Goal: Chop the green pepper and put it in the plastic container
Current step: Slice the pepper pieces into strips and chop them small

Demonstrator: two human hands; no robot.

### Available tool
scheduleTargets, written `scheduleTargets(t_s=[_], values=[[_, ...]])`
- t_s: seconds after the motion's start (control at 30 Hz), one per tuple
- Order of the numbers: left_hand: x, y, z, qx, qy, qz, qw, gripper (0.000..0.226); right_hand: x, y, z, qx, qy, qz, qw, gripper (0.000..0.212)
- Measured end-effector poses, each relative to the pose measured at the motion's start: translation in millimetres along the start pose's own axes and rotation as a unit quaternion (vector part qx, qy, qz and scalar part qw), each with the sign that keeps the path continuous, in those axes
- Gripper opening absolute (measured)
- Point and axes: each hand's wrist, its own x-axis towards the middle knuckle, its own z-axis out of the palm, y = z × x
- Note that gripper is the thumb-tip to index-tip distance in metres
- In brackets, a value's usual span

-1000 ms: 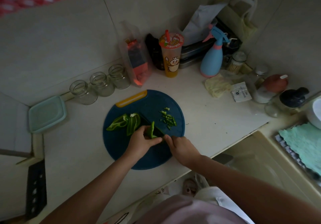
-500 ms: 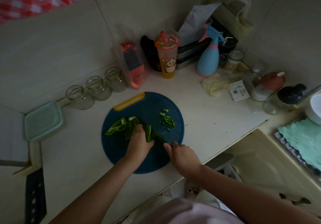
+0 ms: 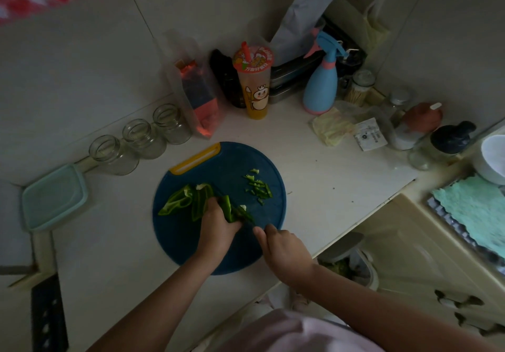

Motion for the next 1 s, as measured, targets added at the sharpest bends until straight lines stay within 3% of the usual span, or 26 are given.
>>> scheduleTargets(t_s=[0.27, 0.53, 1.0], values=[[6, 0, -1, 0.041, -0.011, 0.007, 0.999, 0.051, 3, 4, -1, -0.072, 0.012, -0.006, 0.997, 0.05], [14, 7, -1, 0.05, -0.012, 0.015, 0.999, 0.052, 4, 1, -3, -0.004, 0.002, 0.009, 1.0, 0.045], [19, 9, -2, 0.061, -0.03, 0.002, 0.998, 0.049, 13, 3, -3, -0.025, 0.013, 0.011, 1.0, 0.049]])
